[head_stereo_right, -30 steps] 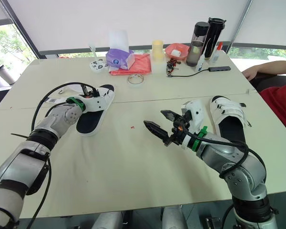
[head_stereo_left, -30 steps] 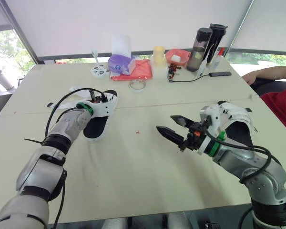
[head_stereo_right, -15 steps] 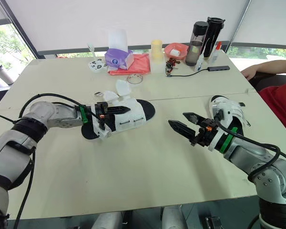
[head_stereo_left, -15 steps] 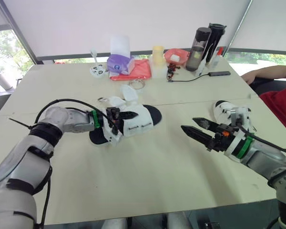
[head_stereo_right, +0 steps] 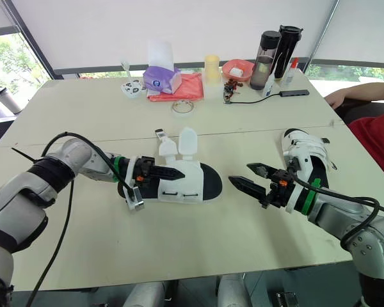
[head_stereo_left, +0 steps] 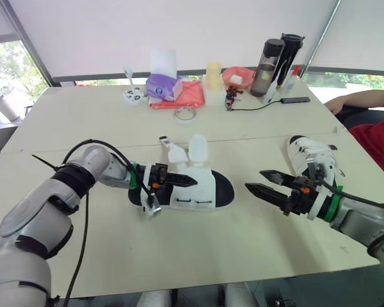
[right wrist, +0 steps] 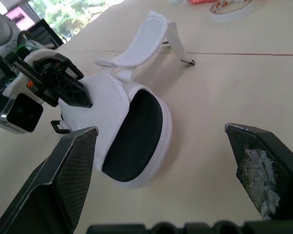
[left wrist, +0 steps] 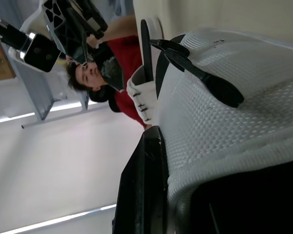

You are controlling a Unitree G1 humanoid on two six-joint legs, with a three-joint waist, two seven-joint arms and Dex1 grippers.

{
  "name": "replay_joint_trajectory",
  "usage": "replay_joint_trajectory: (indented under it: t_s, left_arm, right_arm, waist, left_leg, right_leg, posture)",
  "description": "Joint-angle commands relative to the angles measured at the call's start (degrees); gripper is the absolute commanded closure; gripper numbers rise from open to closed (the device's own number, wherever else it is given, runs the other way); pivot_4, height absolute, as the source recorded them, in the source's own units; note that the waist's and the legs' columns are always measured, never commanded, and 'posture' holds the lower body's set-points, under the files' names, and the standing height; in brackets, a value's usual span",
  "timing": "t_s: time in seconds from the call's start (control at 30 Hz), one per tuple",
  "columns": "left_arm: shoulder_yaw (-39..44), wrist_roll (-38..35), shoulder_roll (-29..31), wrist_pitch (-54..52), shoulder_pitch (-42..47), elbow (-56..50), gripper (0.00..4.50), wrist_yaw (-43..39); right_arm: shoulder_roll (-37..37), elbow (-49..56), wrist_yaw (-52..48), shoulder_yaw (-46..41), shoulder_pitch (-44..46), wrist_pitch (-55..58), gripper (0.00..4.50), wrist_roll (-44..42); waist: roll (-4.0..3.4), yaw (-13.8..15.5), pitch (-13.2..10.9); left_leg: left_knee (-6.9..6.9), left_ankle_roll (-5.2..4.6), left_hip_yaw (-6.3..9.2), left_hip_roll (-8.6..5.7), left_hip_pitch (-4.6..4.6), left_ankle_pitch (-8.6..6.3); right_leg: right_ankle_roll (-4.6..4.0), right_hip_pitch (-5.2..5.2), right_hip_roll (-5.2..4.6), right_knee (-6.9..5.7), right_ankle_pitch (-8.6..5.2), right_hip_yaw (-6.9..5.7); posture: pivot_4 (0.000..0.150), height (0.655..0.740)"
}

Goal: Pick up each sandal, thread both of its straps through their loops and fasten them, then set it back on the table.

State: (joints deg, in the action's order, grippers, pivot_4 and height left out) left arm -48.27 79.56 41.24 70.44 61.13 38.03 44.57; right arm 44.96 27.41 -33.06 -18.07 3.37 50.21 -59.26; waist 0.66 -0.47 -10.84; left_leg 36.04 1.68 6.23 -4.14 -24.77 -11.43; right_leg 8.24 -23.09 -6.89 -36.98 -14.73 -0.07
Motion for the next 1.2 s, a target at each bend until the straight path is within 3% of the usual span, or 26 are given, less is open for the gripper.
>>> replay_joint_trajectory:
  t_s: [0.03, 0.4, 0.53, 0.57, 0.73, 0.83, 0.93, 1.17, 1.2]
  left_arm:
    - [-0.32, -1.32, -0.61, 1.72, -0.14, -1.75, 4.48, 1.29]
    - [1.49, -13.44, -5.29, 4.01, -3.69, 5.55, 4.48, -18.24]
    - [3.10, -17.26, -5.48, 3.62, -5.15, 5.95, 3.06, -24.23]
    - [3.48, -17.94, -5.38, 3.60, -5.46, 5.61, 2.38, -25.11]
    - [5.49, -21.77, -4.45, 3.54, -7.05, 4.98, 0.04, -29.49]
    - [7.78, -25.56, -3.89, 3.47, -8.66, 4.93, 0.04, -31.43]
    - [9.94, -29.29, -2.23, 3.31, -10.87, 4.62, 0.00, -34.33]
    - [16.84, -37.67, 3.61, 1.29, -19.92, 0.29, 0.00, -39.09]
    - [17.92, -38.79, 4.16, 0.59, -21.17, -0.18, 0.00, -39.57]
  right_arm:
    - [1.53, 2.20, -1.99, -0.23, -0.21, -0.33, 0.00, 0.59]
    - [1.80, 1.81, -4.55, 3.83, -0.10, -2.01, 0.00, 7.33]
    - [1.55, 1.59, -5.04, 3.87, 0.46, -2.17, 0.00, 8.16]
    - [1.59, 1.57, -5.16, 3.91, 0.57, -2.29, 0.00, 8.46]
    - [3.35, 1.50, -7.39, 5.99, 1.11, -3.02, 0.00, 12.04]
    - [3.67, 1.37, -9.26, 7.69, 1.72, -5.24, 0.00, 14.62]
    - [3.81, 1.24, -11.41, 9.84, 1.78, -8.57, 0.84, 18.20]
    - [1.85, -1.46, -15.20, 15.93, 2.96, -15.21, 4.46, 24.75]
    - [1.51, -1.85, -15.49, 16.61, 3.23, -15.73, 4.49, 25.36]
  waist:
    - [0.00, 0.00, 0.00]
    - [-0.06, -0.17, 0.08]
    - [-0.06, -0.11, 0.09]
    - [-0.06, -0.11, 0.09]
    - [-0.04, 0.01, 0.10]
    - [-0.04, -0.20, 0.10]
    - [-0.04, -0.31, 0.10]
    - [-0.05, -0.28, 0.11]
    - [-0.06, -0.25, 0.11]
  left_leg:
    - [0.03, 0.00, 0.00, 0.00, 0.00, 0.00]
    - [0.08, 0.00, 0.00, 0.00, 0.02, 0.00]
    - [0.08, 0.00, 0.00, 0.00, 0.05, 0.00]
    - [0.09, 0.00, 0.01, 0.00, 0.05, 0.00]
    - [0.12, 0.00, 0.04, 0.00, 0.30, 0.00]
    - [0.11, 0.01, 0.04, 0.03, 0.41, -0.01]
    - [0.09, 0.01, 0.05, 0.04, 0.40, -0.01]
    - [0.08, 0.01, 0.06, 0.05, 0.42, -0.01]
    - [0.09, 0.01, 0.06, 0.05, 0.42, -0.01]
  right_leg:
    - [0.00, 0.00, 0.00, -0.03, 0.00, 0.00]
    - [0.00, 0.02, -0.01, -0.06, 0.00, 0.00]
    - [0.00, 0.05, -0.01, -0.07, 0.00, 0.02]
    - [0.00, 0.05, -0.01, -0.08, 0.00, 0.01]
    - [-0.01, 0.34, -0.01, -0.07, 0.00, 0.00]
    - [-0.01, 0.41, -0.01, -0.06, 0.00, 0.00]
    - [-0.02, 0.37, 0.00, -0.08, -0.01, 0.00]
    - [-0.02, 0.34, 0.00, -0.10, 0.00, 0.01]
    - [-0.02, 0.35, 0.00, -0.10, 0.00, 0.01]
  posture:
    - [0.150, 0.7400]
    - [0.150, 0.7400]
    - [0.150, 0.7400]
    - [0.150, 0.7400]
    - [0.150, 0.7400]
    - [0.150, 0.7400]
    - [0.150, 0.7400]
    - [0.150, 0.7400]
    - [0.150, 0.7400]
